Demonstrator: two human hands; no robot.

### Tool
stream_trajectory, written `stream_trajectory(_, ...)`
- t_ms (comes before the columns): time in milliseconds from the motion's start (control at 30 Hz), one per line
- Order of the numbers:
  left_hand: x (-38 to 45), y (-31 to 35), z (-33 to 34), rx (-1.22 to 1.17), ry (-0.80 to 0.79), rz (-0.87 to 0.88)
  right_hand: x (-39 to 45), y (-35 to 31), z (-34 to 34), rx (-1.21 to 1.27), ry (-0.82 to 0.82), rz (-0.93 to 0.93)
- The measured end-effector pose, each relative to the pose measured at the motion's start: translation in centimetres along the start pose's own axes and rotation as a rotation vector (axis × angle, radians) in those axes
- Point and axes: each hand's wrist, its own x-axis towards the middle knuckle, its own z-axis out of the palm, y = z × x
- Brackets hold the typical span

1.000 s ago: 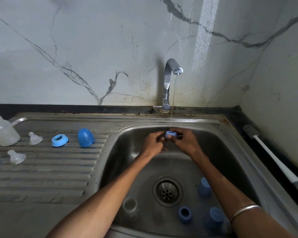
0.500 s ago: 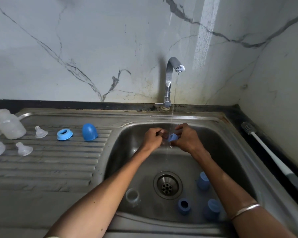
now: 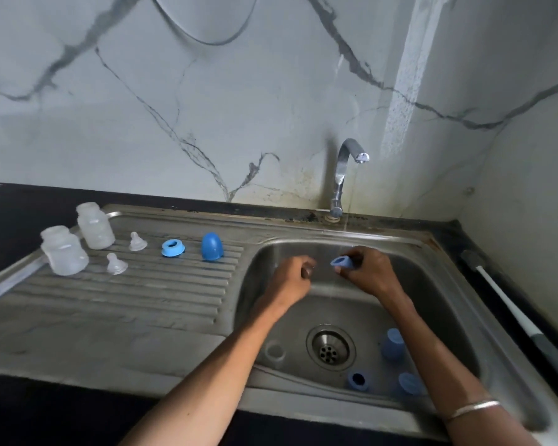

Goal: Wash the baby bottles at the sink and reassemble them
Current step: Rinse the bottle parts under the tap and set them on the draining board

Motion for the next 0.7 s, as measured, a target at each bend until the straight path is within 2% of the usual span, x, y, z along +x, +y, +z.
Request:
stream_trajectory(233, -3.5, -0.9, -5.4, 0.046, 0.197, 0.091, -1.4, -4.6, 1.3, 0.184, 0.006, 0.015)
stream_trajectory(700, -11.5, -10.8, -20.1, 0.228, 0.465, -0.111, -2.8, -19.5, 12.8, 0.231, -0.248, -0.167)
